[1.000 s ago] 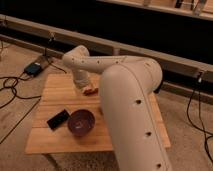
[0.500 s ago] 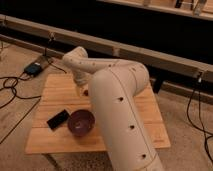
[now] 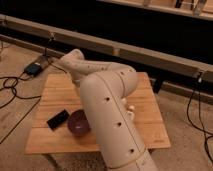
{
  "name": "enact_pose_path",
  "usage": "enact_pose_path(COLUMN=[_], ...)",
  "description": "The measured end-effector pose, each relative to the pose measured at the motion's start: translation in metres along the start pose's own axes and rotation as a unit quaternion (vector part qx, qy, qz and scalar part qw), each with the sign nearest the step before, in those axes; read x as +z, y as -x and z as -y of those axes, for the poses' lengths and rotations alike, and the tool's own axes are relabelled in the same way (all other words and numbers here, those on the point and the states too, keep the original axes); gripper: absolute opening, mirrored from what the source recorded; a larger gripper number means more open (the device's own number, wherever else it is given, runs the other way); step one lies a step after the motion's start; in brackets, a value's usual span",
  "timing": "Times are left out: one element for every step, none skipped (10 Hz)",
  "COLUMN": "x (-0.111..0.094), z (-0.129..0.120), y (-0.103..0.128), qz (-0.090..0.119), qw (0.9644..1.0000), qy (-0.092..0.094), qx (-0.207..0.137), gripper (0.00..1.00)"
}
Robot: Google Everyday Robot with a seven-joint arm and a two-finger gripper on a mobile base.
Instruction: Drag the pepper across the table
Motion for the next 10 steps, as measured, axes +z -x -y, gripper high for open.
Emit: enact_pose_path(x=[0.004,0.009,0.012,0.016,0.019,0.023,0.025,0.027,0.029,0.030], z=[0.004,0.008,0.010,0.012,0.013,0.014,0.013,0.013,0.013,0.014], y=[0.003,0.005,0.007,0.010,0.012,0.015,0.016,0.018,0.019,0.020], qz=[-0.001,-0.003,-0.004,-0.005,-0.007,-0.008,-0.010,-0.012,-0.014,-0.015], qw=[1.0000,1.0000,0.9999,0.9999,0.9998,0.9997,0.9996,0.9995,0.9994,0.9994], qy=[-0.002,-0.003,-0.003,-0.004,-0.005,-0.004,-0.003,-0.003,-0.003,-0.003], qx=[-0.004,-0.008,-0.010,-0.015,-0.018,-0.022,-0.025,-0.029,-0.031,-0.032], gripper=[0.65,0.65,0.65,0.65,0.65,0.65,0.65,0.65,0.65,0.65])
